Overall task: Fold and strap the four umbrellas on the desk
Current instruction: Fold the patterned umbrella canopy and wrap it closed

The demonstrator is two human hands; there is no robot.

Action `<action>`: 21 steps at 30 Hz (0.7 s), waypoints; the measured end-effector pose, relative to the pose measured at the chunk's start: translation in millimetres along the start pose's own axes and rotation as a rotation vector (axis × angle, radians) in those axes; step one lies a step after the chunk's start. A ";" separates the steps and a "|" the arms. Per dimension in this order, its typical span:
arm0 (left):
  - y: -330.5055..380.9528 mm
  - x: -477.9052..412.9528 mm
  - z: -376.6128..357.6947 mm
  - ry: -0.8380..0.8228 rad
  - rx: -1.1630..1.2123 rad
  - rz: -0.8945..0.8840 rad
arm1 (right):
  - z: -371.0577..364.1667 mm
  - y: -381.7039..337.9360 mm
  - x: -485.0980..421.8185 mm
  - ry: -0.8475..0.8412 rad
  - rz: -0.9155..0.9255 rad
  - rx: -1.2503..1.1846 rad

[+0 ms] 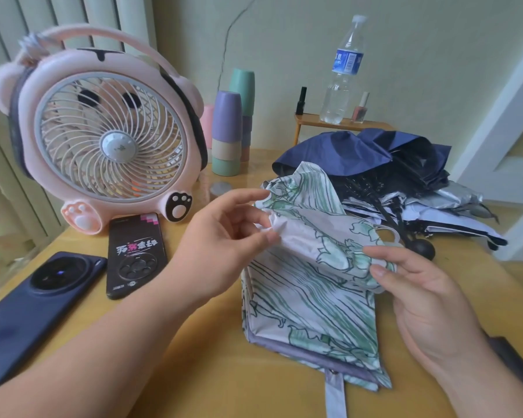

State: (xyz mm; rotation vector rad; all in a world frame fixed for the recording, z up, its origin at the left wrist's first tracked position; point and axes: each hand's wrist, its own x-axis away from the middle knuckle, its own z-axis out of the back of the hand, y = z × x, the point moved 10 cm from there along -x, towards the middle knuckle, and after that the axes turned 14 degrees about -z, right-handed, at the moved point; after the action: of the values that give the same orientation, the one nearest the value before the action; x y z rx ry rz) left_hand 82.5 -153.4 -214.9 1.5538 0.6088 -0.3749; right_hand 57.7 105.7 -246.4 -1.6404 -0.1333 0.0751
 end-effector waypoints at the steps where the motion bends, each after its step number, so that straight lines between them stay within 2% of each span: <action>1: 0.5 0.3 -1.1 -0.050 -0.043 -0.014 | 0.3 0.1 0.0 -0.001 -0.003 -0.003; 3: -1.6 0.6 -3.0 -0.131 -0.180 -0.025 | 0.4 0.1 0.2 -0.003 -0.004 -0.012; 5: -3.3 0.8 -3.2 -0.136 -0.247 -0.023 | -0.5 -0.2 0.7 -0.005 -0.007 -0.011; 9: 2.9 -1.4 9.5 0.079 -0.206 -0.071 | -2.2 -0.7 1.9 0.000 -0.005 0.010; 11: 7.6 -3.0 14.1 0.130 -0.242 -0.098 | -3.6 -1.5 2.6 0.001 0.004 0.029; 16: 5.7 -0.8 -0.4 0.009 -0.262 -0.054 | -0.5 -0.2 0.1 0.007 0.015 0.060; 21: 22.6 2.6 -12.1 -0.140 -0.548 -0.156 | 1.7 1.0 0.0 0.008 0.009 0.054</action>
State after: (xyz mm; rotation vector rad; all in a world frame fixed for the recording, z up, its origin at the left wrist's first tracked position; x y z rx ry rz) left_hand 96.3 -141.0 -197.1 0.9525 0.6584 -0.3909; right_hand 57.5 107.2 -247.5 -1.5873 -0.1172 0.0785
